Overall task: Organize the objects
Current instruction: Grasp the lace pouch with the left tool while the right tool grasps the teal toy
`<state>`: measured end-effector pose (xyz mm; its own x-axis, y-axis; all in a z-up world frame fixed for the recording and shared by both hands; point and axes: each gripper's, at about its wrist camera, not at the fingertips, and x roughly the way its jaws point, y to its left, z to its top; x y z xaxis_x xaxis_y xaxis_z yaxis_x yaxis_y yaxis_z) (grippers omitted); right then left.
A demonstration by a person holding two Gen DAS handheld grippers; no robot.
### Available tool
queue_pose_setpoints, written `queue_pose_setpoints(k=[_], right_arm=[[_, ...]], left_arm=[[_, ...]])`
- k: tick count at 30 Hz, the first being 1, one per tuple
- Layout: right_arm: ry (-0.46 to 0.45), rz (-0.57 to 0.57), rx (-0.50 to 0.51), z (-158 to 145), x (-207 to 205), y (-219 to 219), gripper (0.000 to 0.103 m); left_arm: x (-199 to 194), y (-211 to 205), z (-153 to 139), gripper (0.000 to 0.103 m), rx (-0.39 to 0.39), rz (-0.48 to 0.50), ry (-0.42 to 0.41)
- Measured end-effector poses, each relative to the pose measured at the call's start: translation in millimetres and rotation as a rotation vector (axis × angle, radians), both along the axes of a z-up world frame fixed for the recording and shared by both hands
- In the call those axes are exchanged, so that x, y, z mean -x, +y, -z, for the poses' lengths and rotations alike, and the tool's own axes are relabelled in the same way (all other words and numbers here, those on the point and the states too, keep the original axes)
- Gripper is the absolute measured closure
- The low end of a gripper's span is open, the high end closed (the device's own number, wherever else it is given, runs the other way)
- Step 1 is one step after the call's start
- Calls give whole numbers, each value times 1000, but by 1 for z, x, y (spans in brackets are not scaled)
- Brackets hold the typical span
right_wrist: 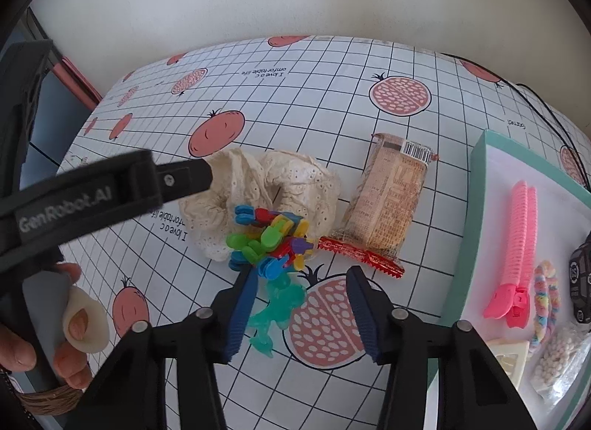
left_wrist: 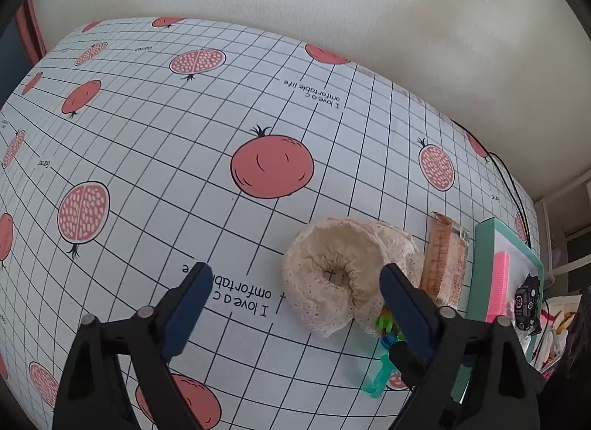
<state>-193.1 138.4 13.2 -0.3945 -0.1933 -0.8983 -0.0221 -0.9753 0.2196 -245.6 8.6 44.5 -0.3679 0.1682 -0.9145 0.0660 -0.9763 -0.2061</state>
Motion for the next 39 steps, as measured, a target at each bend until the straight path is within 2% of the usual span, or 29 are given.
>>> queue_pose_setpoints(k=[2,6,8,12,14,19,24,27,32,39], right_arm=[[1,-3,9,1,0,-1,59],[3,-20,18,1,0,-4,68],[3,-30,25,1,1,-6,77],[5,-40,37,0,-1,-7,87],[6,-50,32,0,-1,-9,90],[0,-55,35,-1,-2,-6,90],[5,-46,38,-6,-4,-2,90],[14,-36,34,-10,-4,2,91],[23,-14,43,-14,-4,12,91],[44,12,63,-23,-8,24,92]], left_arm=[[1,1,3,19,-2,3,-8],[1,5,7,20,-2,17,-16],[1,7,10,34,-7,27,-25],[1,9,15,41,-7,38,-39],[0,10,17,50,-12,40,-42],[0,13,18,63,-16,48,-48],[-1,17,19,75,13,54,-52],[-2,18,22,91,37,50,-55],[-3,20,23,97,31,49,-52],[-4,20,19,99,15,34,-34]])
